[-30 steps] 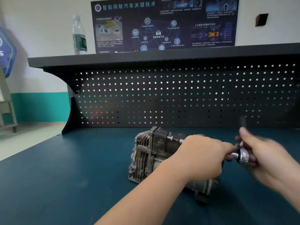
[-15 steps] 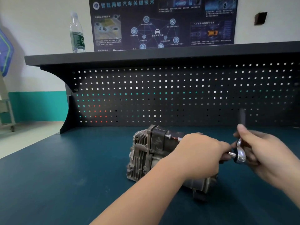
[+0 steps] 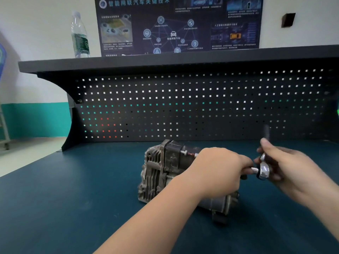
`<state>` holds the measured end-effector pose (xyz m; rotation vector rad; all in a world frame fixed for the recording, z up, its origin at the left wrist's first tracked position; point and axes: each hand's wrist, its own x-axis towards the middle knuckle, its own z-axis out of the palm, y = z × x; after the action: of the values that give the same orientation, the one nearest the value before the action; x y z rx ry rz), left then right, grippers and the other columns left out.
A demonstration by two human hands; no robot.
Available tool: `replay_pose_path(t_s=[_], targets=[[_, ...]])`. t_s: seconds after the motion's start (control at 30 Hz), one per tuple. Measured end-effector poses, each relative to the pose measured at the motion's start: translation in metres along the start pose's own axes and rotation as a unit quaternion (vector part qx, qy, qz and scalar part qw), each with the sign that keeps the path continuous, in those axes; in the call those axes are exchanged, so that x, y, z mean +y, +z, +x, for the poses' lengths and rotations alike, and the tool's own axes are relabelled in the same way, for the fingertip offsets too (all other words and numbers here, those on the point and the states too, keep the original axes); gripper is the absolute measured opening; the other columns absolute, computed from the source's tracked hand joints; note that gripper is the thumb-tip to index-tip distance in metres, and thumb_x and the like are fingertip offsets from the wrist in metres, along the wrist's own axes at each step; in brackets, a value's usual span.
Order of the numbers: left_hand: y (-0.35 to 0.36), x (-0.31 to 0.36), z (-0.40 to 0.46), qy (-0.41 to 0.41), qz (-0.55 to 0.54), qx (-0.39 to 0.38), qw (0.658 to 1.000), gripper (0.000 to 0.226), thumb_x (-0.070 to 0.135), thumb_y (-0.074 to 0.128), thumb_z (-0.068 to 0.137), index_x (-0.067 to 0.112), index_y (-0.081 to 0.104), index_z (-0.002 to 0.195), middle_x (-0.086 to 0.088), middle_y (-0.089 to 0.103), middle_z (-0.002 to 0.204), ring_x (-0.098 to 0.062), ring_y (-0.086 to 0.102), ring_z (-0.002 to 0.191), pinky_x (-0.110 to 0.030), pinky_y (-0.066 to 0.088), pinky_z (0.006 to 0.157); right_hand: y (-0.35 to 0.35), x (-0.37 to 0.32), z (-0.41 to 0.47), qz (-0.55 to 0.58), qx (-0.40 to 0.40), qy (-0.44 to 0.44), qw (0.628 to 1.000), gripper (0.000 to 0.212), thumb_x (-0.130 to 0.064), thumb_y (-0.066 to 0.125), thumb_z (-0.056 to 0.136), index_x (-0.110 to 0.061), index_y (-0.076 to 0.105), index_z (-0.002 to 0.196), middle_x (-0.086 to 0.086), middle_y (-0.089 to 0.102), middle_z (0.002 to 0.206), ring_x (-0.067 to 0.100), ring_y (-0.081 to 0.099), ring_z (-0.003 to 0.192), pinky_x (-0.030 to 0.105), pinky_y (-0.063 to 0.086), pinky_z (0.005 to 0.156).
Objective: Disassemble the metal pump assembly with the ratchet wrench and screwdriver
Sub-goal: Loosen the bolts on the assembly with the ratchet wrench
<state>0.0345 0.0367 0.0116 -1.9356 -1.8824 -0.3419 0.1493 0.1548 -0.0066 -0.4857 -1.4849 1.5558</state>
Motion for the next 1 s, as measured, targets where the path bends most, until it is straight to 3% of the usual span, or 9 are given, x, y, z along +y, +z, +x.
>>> replay_pose_path(t_s=[0.23, 0.3, 0.4, 0.47, 0.53, 0.67, 0.73, 0.9, 1.0], targets=[[-0.005, 0.002, 0.001, -0.005, -0.016, -0.02, 1.0, 0.021, 0.033, 0.04, 0.099, 0.026, 0.057, 0.107, 0.004, 0.066, 0.095, -0.024, 0.057, 0.085, -0.03, 0.031, 0.058, -0.002, -0.004, -0.018, -0.148, -0.001, -0.374, 0.915, 0.022, -0.059, 0.055, 0.087, -0.039, 0.064, 0.085, -0.006, 0.068, 0.074, 0.007, 0.065, 0.068, 0.013, 0.051, 0.063], [-0.004, 0.003, 0.0, -0.004, -0.011, -0.017, 1.0, 0.017, 0.029, 0.043, 0.097, 0.027, 0.059, 0.103, 0.004, 0.067, 0.094, -0.023, 0.058, 0.083, -0.03, 0.033, 0.059, -0.001, -0.004, -0.017, -0.143, 0.02, -0.327, 0.934, 0.025, -0.057, 0.055, 0.087, -0.035, 0.065, 0.082, -0.004, 0.068, 0.071, 0.005, 0.062, 0.061, 0.013, 0.049, 0.057], [-0.002, 0.002, -0.002, 0.001, 0.008, 0.001, 1.0, 0.017, 0.029, 0.042, 0.097, 0.024, 0.058, 0.098, 0.003, 0.067, 0.092, -0.024, 0.057, 0.083, -0.029, 0.033, 0.058, 0.004, 0.001, -0.006, -0.012, 0.033, -0.079, 0.996, 0.027, -0.041, 0.059, 0.09, -0.017, 0.064, 0.078, 0.002, 0.064, 0.054, 0.005, 0.046, 0.038, 0.015, 0.037, 0.037], [-0.003, 0.003, -0.002, 0.006, 0.016, 0.003, 1.0, 0.019, 0.032, 0.041, 0.098, 0.024, 0.058, 0.099, 0.003, 0.067, 0.092, -0.024, 0.057, 0.084, -0.03, 0.028, 0.057, 0.003, 0.005, 0.0, 0.023, 0.03, 0.011, 0.999, 0.028, -0.034, 0.058, 0.091, -0.008, 0.062, 0.082, 0.001, 0.062, 0.05, 0.006, 0.042, 0.036, 0.015, 0.034, 0.036], [-0.004, 0.004, -0.001, 0.008, 0.012, -0.01, 1.0, 0.023, 0.035, 0.039, 0.099, 0.024, 0.058, 0.105, 0.003, 0.066, 0.095, -0.024, 0.057, 0.087, -0.03, 0.023, 0.057, 0.001, 0.008, -0.006, -0.044, 0.038, -0.118, 0.991, 0.026, -0.038, 0.056, 0.092, -0.016, 0.065, 0.081, 0.0, 0.064, 0.056, 0.005, 0.048, 0.041, 0.018, 0.041, 0.041], [-0.005, 0.001, 0.001, -0.007, -0.017, -0.01, 1.0, 0.019, 0.031, 0.042, 0.098, 0.026, 0.057, 0.108, 0.004, 0.067, 0.098, -0.024, 0.059, 0.087, -0.032, 0.038, 0.062, -0.001, 0.002, -0.021, -0.16, 0.012, -0.43, 0.888, 0.019, -0.051, 0.051, 0.093, -0.036, 0.06, 0.085, -0.008, 0.067, 0.074, 0.009, 0.06, 0.058, 0.013, 0.047, 0.057], [-0.004, 0.001, 0.0, -0.006, -0.012, -0.001, 1.0, 0.017, 0.027, 0.044, 0.096, 0.027, 0.058, 0.104, 0.005, 0.068, 0.096, -0.023, 0.059, 0.085, -0.031, 0.038, 0.061, -0.001, 0.002, -0.019, -0.164, 0.031, -0.4, 0.901, 0.021, -0.048, 0.052, 0.093, -0.032, 0.061, 0.081, -0.007, 0.066, 0.072, 0.007, 0.058, 0.054, 0.012, 0.045, 0.053], [0.002, 0.0, -0.001, 0.005, 0.01, 0.006, 1.0, 0.019, 0.029, 0.042, 0.097, 0.024, 0.059, 0.103, 0.003, 0.068, 0.094, -0.024, 0.059, 0.086, -0.038, 0.048, 0.077, -0.001, 0.003, 0.0, -0.053, 0.049, -0.064, 0.995, 0.029, -0.039, 0.058, 0.091, -0.013, 0.067, 0.079, 0.003, 0.066, 0.057, 0.009, 0.041, 0.039, 0.02, 0.041, 0.045], [0.0, 0.001, -0.001, 0.009, 0.004, 0.01, 1.0, 0.022, 0.031, 0.042, 0.098, 0.024, 0.059, 0.11, 0.003, 0.067, 0.097, -0.025, 0.059, 0.088, -0.035, 0.045, 0.071, -0.001, 0.005, -0.005, -0.148, 0.074, -0.217, 0.962, 0.031, -0.047, 0.056, 0.09, -0.021, 0.066, 0.079, -0.003, 0.069, 0.066, 0.007, 0.055, 0.052, 0.027, 0.049, 0.059]])
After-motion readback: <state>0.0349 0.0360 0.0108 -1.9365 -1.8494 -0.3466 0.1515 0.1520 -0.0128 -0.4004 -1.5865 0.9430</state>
